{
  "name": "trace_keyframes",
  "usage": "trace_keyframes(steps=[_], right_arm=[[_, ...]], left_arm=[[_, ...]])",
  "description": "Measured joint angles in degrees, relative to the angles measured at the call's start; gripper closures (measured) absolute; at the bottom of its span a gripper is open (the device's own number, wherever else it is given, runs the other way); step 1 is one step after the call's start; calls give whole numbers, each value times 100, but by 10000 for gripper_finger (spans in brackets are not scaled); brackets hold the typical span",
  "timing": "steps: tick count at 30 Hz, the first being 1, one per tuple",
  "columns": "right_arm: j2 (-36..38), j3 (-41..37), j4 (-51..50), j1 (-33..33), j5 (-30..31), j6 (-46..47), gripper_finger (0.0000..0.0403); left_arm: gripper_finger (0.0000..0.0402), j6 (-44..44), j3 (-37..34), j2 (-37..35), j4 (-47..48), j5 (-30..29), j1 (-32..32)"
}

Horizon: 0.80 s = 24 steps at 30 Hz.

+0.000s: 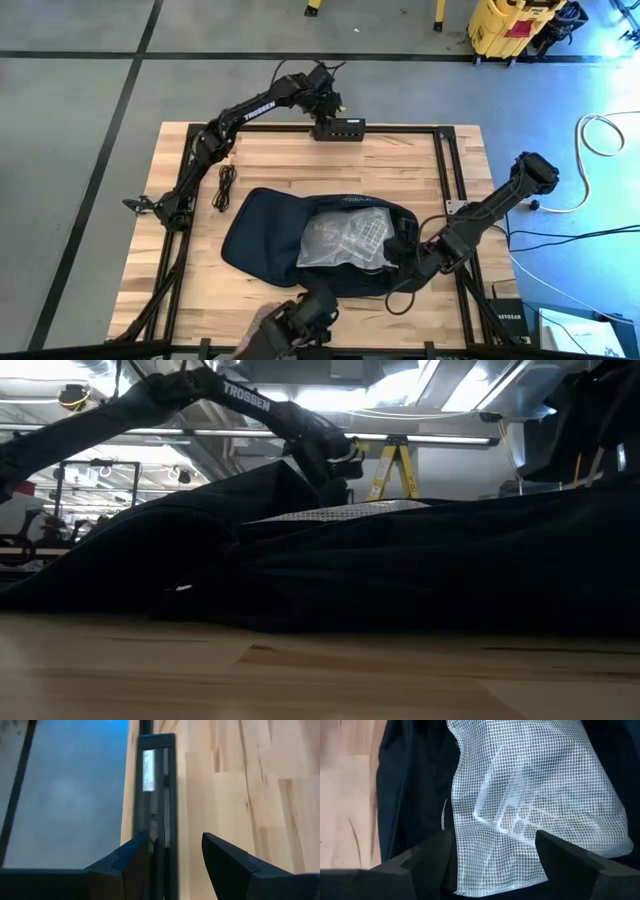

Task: Unpack backpack
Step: Put the black medicine organizer into the black backpack

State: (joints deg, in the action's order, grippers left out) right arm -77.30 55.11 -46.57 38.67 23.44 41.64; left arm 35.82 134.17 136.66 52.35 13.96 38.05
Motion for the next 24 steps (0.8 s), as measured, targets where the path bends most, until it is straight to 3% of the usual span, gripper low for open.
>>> trace_keyframes(steps=[5,16,24], right_arm=[[-2,0,-6,-307,-202,-195,126],[-2,0,11,-802,-471,-638,126],[-4,0,212,-998,-764,-965,126]], left_arm=[[213,-260,7,-26,188,170,190],[102,-225,-63,-15,560,10,294],[85,-121,-61,167,197,71,257]])
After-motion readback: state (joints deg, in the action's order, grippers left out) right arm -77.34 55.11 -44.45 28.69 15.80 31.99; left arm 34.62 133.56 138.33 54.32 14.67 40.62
